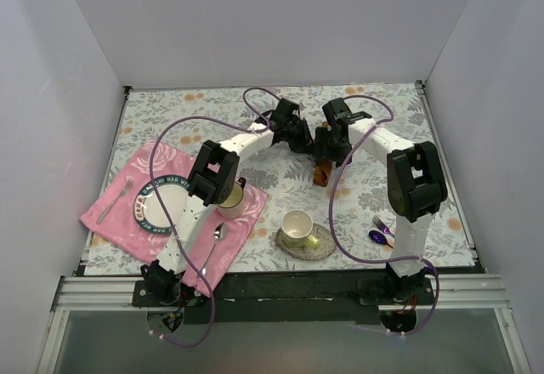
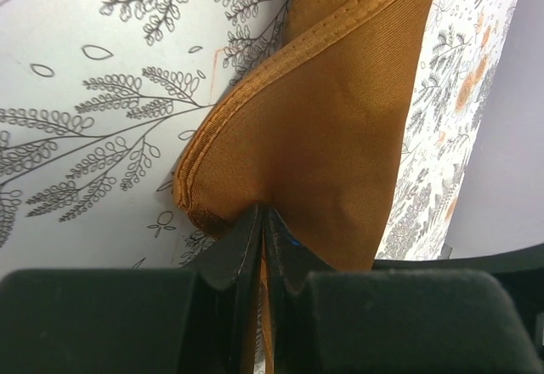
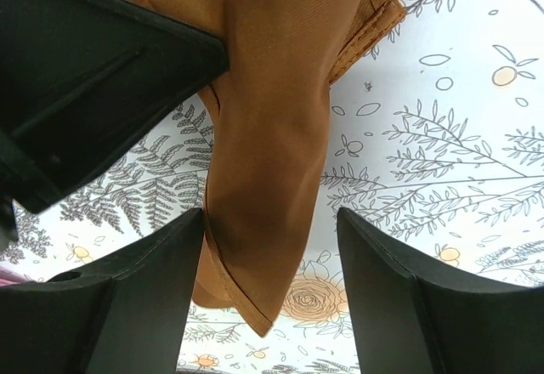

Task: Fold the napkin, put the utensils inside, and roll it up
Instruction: Roll the napkin with the utensil

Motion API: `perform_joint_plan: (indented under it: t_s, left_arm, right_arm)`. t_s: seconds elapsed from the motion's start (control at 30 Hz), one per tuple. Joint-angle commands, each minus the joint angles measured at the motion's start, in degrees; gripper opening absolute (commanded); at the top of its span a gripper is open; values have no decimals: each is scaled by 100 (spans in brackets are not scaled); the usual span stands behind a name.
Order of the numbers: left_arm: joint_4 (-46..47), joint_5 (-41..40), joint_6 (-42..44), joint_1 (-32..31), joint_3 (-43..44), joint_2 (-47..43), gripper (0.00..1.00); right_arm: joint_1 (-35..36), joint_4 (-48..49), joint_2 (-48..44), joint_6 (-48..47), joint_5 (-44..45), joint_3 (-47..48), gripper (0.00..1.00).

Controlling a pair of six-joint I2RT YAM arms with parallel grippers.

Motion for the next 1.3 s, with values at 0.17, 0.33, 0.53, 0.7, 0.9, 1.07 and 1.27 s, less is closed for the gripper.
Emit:
perform_joint_plan:
  t_s: [0.17,0.33,0.53,0.7,0.9,1.07,1.27]
  left_arm:
    - [-78,1,-52,-151,-181,-169,4]
    - [-52,36,-78,-178,-189,-161,4]
    - [123,151,-288,-230,-198,-169,4]
    - [220,230,-438,-265,-93,-82,4]
    - [422,326,-701,-318,-101,-11,4]
    - [475,344,-798,-406,56,164,5]
    - [712,449,-974,-441,-110,182,4]
  right_arm:
    - [-64,241,217,196,-12,26,69]
    - [-310,777,-82,135,-537,-501,59]
    - [-792,1392,-416,-128,-1512,-1231,50]
    - [-1162,1866,-645,-305,-2216,-1792,48]
    - [-1672,2525,-672,-261,-3139,-2267,41]
    - [-1883,2887,-566,-322,-3861,-2471,43]
    - [-2015,2589,-391,-961,-4187,-2261,53]
